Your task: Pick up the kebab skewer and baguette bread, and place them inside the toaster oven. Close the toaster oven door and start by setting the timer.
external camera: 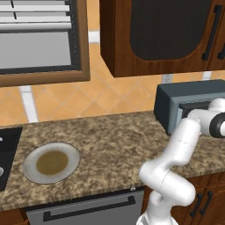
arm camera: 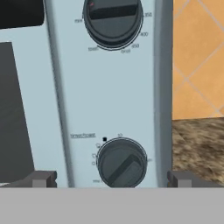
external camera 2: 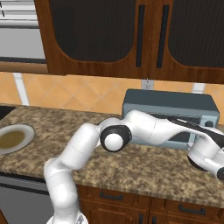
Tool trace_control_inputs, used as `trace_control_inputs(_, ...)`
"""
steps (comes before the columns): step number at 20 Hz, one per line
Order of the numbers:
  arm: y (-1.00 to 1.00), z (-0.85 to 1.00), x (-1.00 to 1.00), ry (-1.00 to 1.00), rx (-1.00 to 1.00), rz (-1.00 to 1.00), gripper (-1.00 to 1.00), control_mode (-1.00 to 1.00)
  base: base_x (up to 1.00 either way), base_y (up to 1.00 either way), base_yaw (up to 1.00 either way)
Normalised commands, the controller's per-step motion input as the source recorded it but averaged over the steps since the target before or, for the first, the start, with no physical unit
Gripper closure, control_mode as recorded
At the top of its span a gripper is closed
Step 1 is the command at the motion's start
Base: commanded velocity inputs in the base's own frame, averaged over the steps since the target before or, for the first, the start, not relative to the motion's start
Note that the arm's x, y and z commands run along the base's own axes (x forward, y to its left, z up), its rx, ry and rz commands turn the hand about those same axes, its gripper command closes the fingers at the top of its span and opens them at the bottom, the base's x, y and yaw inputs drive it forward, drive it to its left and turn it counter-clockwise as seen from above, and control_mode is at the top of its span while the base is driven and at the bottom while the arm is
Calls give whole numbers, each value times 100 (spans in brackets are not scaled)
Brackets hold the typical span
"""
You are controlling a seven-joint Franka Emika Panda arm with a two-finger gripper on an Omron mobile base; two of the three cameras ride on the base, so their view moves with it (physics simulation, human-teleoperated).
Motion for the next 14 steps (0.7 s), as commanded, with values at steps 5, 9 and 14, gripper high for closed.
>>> trace_control_inputs(5,0,0,8,0,0,0,-100,-100,0,0,0)
trace_control_inputs(9,0,0,2,0,0,0,-100,-100,0,0,0)
trace_control_inputs(14,0,0,1,0,0,0,-100,-100,0,0,0)
